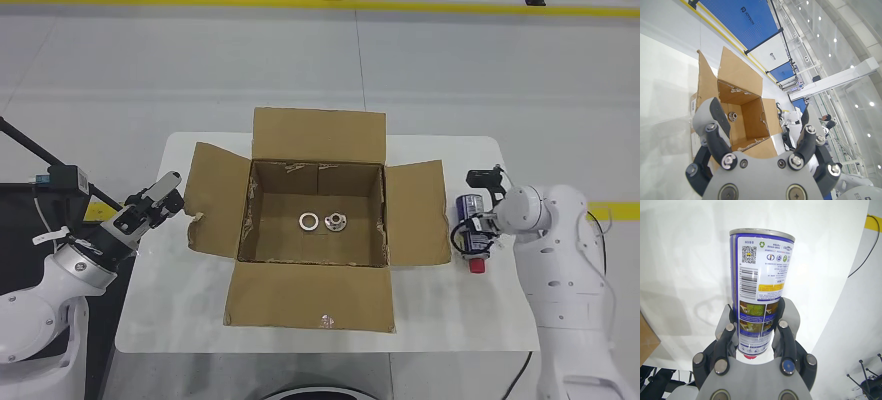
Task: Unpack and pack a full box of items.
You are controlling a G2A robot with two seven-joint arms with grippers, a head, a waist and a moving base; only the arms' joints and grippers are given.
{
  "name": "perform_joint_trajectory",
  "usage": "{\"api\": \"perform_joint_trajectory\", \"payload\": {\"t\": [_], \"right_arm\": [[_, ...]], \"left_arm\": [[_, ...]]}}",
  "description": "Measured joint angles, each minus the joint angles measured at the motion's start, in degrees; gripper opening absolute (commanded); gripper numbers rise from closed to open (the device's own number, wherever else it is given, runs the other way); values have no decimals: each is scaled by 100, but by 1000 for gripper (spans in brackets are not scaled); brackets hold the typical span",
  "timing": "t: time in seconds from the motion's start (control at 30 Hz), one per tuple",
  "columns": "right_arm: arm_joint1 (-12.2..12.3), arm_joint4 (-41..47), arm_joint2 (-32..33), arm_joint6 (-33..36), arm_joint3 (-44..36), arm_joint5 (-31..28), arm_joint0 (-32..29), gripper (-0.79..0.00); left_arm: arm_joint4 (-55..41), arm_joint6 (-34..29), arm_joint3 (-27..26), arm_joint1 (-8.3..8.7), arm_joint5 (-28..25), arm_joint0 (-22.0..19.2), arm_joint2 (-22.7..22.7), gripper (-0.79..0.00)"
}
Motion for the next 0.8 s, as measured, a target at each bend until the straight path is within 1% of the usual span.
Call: {"api": "perform_joint_trajectory", "payload": {"t": [0.03, 0.1, 0.13, 0.4, 0.8], "right_arm": [[1, -1, -12, -2, 14, -1, 9, -206], [5, 1, -36, -8, 39, 1, 33, -99], [6, -2, -47, -8, 46, 4, 44, -80], [21, -29, -132, 15, 83, 41, 139, -18], [43, -8, -222, 9, 139, 54, 202, -15]], "left_arm": [[0, 0, 0, 0, 0, 0, 0, 0], [0, 0, 0, 0, 0, 0, 0, 0], [0, 0, 0, 0, 0, 0, 0, 0], [0, 0, 0, 0, 0, 0, 0, 0], [0, 0, 0, 0, 0, 0, 0, 0]]}}
